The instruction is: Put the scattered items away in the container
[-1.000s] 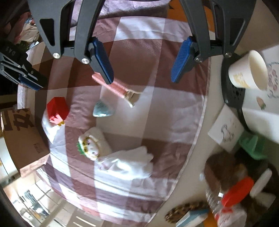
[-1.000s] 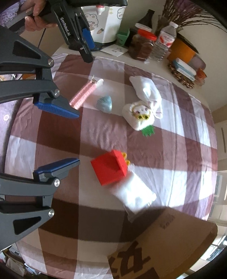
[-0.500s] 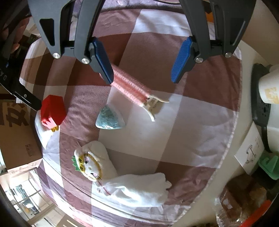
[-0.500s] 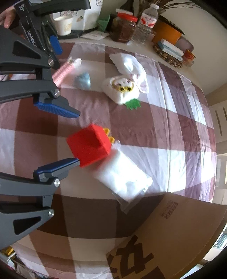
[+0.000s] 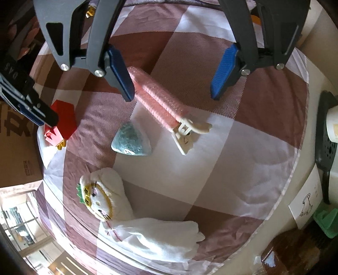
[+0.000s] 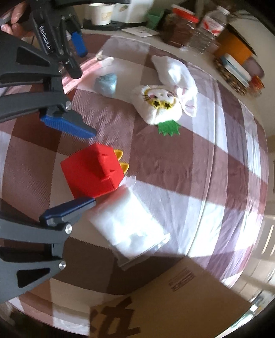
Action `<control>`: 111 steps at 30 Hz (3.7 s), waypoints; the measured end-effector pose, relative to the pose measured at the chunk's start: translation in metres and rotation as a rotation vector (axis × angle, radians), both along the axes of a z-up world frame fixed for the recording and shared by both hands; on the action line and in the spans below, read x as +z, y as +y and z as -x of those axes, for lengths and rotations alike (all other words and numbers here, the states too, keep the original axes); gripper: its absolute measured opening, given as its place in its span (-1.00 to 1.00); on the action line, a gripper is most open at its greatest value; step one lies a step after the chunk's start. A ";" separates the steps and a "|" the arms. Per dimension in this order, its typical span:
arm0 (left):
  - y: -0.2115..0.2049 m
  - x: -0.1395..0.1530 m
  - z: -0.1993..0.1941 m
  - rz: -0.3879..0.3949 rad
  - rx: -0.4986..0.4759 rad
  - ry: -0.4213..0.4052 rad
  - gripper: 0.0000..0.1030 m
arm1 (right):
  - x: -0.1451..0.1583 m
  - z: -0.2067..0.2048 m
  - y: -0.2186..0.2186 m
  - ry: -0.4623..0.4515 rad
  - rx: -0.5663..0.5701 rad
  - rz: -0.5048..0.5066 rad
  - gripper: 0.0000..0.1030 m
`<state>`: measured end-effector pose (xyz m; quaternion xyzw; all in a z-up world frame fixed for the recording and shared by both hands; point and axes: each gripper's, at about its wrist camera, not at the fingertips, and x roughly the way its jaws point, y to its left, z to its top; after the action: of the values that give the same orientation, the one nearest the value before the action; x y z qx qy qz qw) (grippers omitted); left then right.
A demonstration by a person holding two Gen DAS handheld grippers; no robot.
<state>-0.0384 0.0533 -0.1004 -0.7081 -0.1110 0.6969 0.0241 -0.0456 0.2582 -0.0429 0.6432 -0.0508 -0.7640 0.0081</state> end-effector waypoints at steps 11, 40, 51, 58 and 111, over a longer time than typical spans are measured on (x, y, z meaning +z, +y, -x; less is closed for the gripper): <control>0.012 -0.008 0.008 0.015 0.012 0.008 0.47 | -0.022 0.007 0.002 -0.027 0.014 0.053 0.47; -0.023 0.000 0.005 -0.022 -0.045 0.028 -0.42 | -0.033 -0.024 -0.008 -0.008 -0.085 0.113 0.06; -0.033 0.018 0.003 -0.028 -0.071 0.073 -0.50 | -0.018 -0.022 -0.016 0.036 -0.124 0.125 0.02; -0.035 0.041 0.005 -0.029 -0.101 0.121 -0.50 | 0.007 -0.022 -0.020 0.081 -0.137 0.142 0.02; 0.051 0.133 -0.025 -0.073 -0.554 0.306 -0.50 | 0.095 -0.117 -0.016 0.238 -0.401 0.076 0.02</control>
<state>-0.0136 0.1047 0.0327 -0.5972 0.0660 0.7578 0.2546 0.0717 0.2418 0.0516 0.5250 -0.2047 -0.8182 -0.1137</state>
